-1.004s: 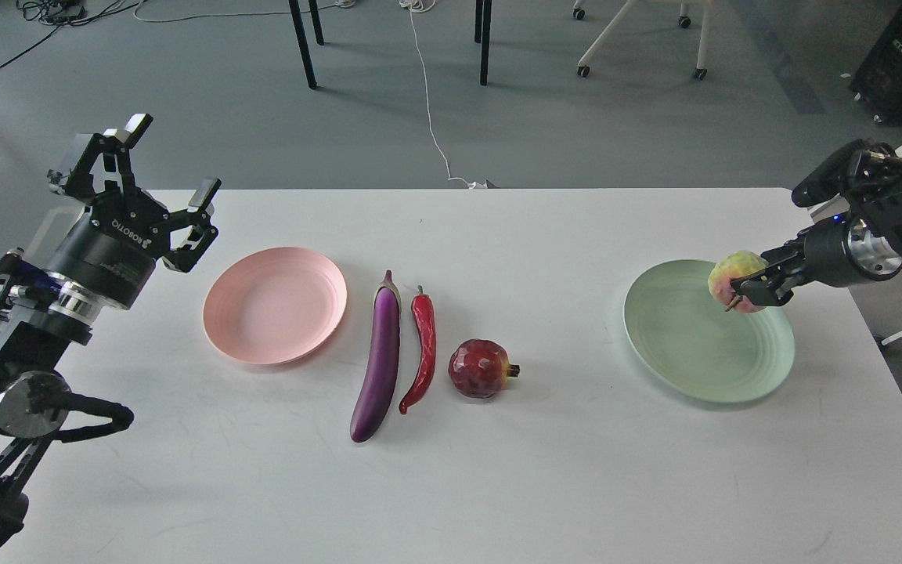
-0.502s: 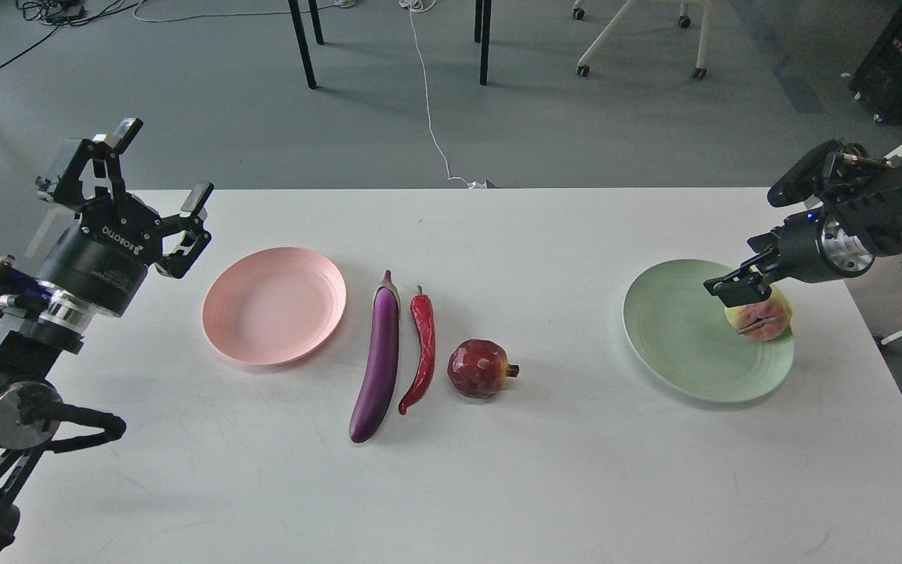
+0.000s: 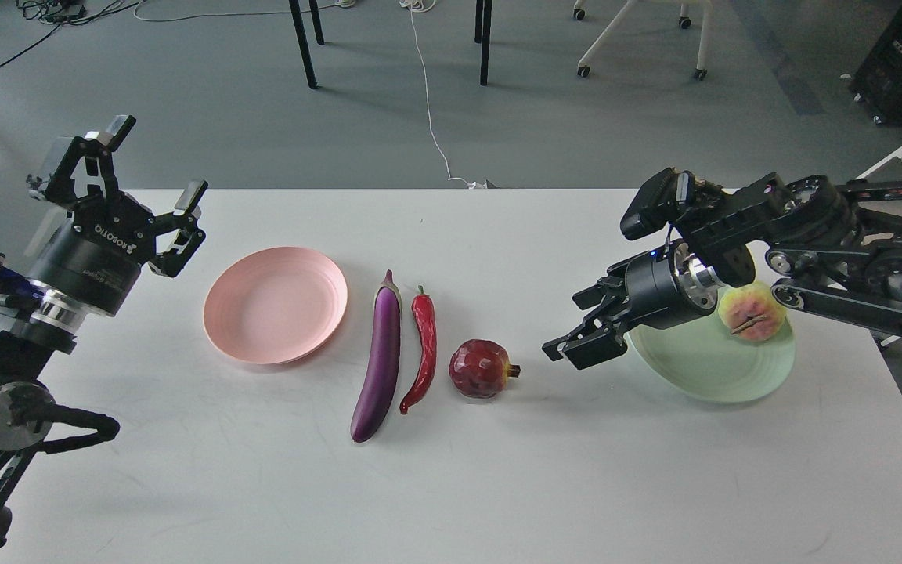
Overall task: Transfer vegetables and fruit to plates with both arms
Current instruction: 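Move the right gripper to the red pomegranate and grasp it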
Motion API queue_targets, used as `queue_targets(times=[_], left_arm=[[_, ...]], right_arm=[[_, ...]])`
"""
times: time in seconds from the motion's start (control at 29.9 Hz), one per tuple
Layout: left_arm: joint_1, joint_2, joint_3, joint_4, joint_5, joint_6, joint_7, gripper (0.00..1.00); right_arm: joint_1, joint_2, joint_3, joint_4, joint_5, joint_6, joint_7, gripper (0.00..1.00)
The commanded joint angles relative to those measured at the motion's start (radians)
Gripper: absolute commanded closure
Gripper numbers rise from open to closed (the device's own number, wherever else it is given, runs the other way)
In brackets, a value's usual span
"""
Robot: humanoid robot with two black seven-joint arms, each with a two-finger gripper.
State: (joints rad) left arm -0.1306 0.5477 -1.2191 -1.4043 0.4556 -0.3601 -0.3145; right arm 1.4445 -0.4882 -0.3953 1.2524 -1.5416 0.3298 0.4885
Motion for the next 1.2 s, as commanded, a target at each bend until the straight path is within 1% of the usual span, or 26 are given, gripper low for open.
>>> queue_targets(times=[0.0,0.3,0.47,0.6,1.0,1.07,1.17], left_arm=[[0.009,0.000,0.000,0.001,0.000,0.000,0.000,0.00],[0.016,0.001,-0.011,0.001,0.000,-0.002,0.000,0.00],[0.017,0.001,-0.011,0.001,0.000,-0.002,0.000,0.00],[0.020,0.001,-0.013,0.001,0.000,-0.002,0.000,0.00],[0.029,0.001,-0.023,0.001,0.000,-0.002,0.000,0.00],[0.031,0.001,-0.023,-0.001,0.000,-0.002,0.000,0.00],[0.037,0.001,-0.025,-0.001,0.000,-0.002,0.000,0.00]], right_arm=[[-0.013,0.097,-0.002,-0.056,0.000,0.000,0.000,0.04],[-0.053,0.322,-0.007,-0.247,0.000,-0.003,0.000,0.04],[-0.053,0.404,-0.046,-0.335,0.000,-0.009,0.000,0.04],[-0.056,0.434,-0.069,-0.381,-0.002,-0.009,0.000,0.04],[-0.116,0.488,-0.071,-0.453,0.000,-0.014,0.000,0.05],[-0.118,0.488,-0.071,-0.459,0.000,-0.014,0.000,0.06],[-0.118,0.488,-0.071,-0.464,0.000,-0.014,0.000,0.10]])
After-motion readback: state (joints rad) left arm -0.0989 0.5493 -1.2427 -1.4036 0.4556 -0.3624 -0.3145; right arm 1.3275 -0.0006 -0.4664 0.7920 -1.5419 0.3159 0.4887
